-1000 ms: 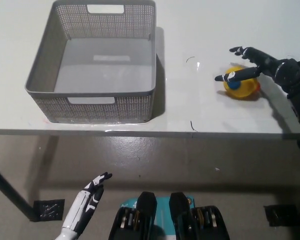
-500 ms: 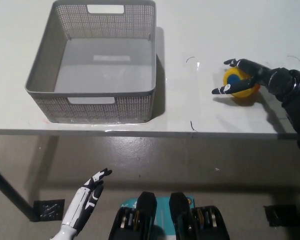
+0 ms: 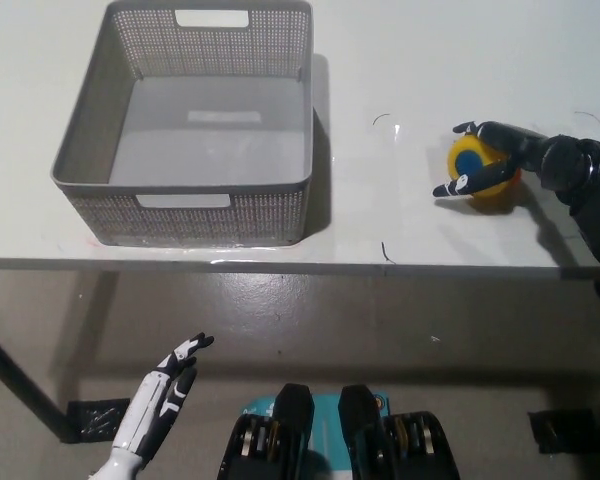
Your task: Use the right hand to pick up a yellow duck toy and place it into a container on the left hand side
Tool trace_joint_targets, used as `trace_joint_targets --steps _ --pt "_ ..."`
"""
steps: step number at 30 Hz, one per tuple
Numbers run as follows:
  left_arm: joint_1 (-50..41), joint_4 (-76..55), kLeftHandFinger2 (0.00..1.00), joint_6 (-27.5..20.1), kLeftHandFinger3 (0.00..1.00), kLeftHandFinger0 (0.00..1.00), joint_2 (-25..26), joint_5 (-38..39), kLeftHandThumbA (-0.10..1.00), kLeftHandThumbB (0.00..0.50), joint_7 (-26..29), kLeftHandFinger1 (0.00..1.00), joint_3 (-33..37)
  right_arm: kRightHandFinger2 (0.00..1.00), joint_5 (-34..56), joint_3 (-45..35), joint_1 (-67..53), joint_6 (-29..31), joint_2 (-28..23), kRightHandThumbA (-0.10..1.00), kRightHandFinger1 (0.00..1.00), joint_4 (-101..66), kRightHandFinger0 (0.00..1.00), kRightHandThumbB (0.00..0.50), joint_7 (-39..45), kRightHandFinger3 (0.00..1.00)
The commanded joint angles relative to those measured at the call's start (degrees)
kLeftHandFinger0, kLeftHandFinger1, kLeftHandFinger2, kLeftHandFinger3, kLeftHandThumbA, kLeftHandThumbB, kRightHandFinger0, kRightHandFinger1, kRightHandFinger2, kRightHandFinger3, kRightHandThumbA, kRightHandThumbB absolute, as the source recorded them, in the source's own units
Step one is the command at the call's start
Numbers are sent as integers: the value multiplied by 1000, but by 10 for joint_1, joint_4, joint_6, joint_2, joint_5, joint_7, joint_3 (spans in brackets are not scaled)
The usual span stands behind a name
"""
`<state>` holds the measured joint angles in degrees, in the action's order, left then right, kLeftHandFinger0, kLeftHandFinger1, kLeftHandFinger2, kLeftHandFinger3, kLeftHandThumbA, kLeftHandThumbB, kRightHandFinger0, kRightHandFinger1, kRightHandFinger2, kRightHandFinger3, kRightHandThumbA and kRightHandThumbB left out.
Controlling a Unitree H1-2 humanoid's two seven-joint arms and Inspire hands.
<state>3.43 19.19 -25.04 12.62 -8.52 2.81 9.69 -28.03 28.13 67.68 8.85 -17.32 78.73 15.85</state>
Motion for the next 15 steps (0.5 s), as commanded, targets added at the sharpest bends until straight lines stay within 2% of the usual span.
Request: trace_joint_targets --steps 1,15 --pt "0 -21 1000 -19 1000 1000 12 2 1000 500 8 1000 -7 1000 -5 2 29 2 -19 923 1000 8 1000 499 8 1000" --pt "-2 -18 1000 -19 1000 1000 12 4 1000 500 13 1000 -9 1000 -5 8 17 -6 -8 921 1000 18 1000 500 18 1000"
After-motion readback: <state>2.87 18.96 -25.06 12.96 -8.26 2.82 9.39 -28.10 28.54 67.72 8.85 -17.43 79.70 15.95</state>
